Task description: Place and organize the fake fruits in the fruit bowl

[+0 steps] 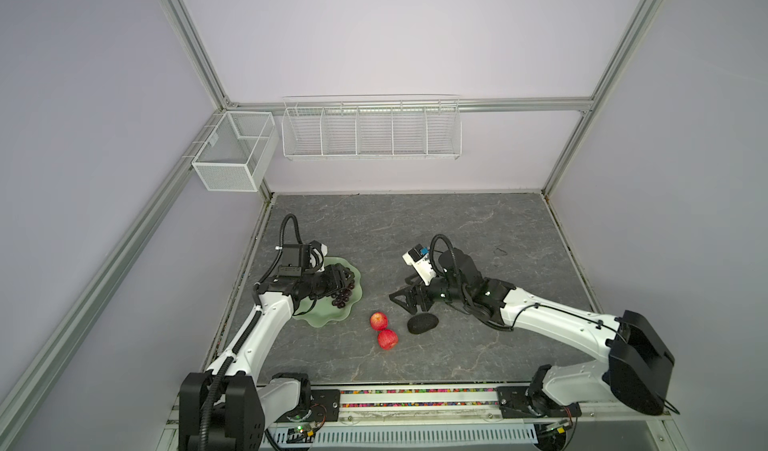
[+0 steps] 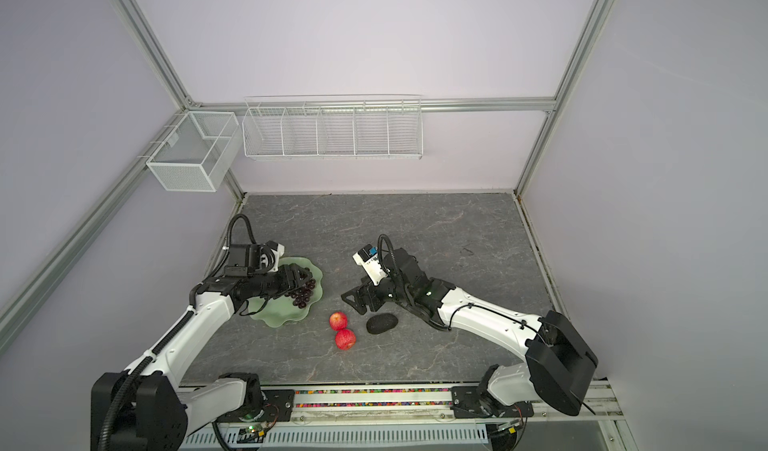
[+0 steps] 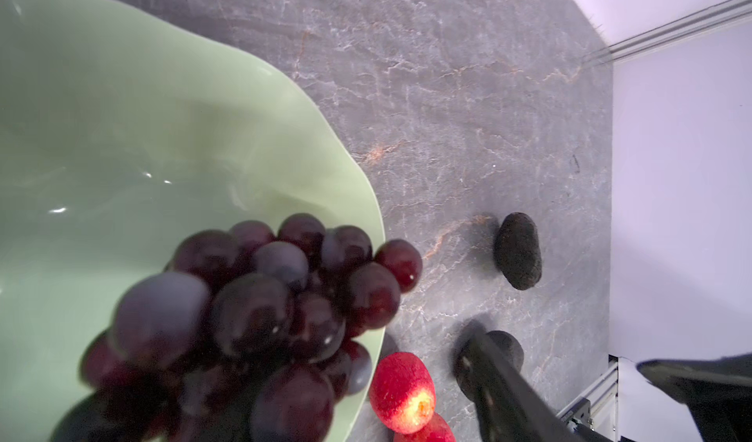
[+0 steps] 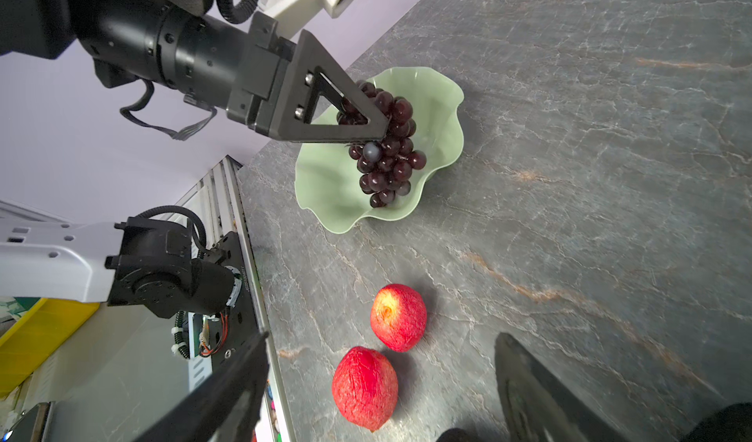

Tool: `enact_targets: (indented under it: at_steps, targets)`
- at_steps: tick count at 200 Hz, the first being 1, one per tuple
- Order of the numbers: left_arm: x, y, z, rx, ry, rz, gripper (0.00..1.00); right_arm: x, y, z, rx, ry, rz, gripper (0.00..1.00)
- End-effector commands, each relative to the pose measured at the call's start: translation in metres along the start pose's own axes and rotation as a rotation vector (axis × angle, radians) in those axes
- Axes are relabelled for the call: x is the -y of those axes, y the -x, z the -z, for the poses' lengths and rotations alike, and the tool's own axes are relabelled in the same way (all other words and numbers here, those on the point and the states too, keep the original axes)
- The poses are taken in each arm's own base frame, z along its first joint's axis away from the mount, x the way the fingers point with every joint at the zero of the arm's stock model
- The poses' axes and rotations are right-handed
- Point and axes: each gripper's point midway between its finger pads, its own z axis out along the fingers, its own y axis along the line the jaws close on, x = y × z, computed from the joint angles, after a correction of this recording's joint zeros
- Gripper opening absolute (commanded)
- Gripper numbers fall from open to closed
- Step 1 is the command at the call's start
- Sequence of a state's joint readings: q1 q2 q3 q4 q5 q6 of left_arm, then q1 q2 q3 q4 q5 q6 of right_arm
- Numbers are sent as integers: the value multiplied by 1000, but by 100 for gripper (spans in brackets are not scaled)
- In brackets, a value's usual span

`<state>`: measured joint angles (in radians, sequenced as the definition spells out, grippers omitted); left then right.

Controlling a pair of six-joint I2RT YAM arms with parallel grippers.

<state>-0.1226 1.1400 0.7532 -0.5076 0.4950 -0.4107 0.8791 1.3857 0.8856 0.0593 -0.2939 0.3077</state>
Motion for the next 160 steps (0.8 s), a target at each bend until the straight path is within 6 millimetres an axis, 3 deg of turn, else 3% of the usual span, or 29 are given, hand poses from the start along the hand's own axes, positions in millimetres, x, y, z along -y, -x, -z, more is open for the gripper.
enact_targets:
  at_steps: [1,49,98,160]
  targets:
    - [8,2,10,25,-24,-26,67,-14,16,-2,36,51,17,88]
    - [19,1,13,57,-140,0,73,-19,14,-12,21,65,22,88]
    - [33,6,23,71,-232,24,73,-19,13,-33,2,78,12,88]
    - [43,6,36,110,-324,50,73,-7,21,-79,22,81,-33,88]
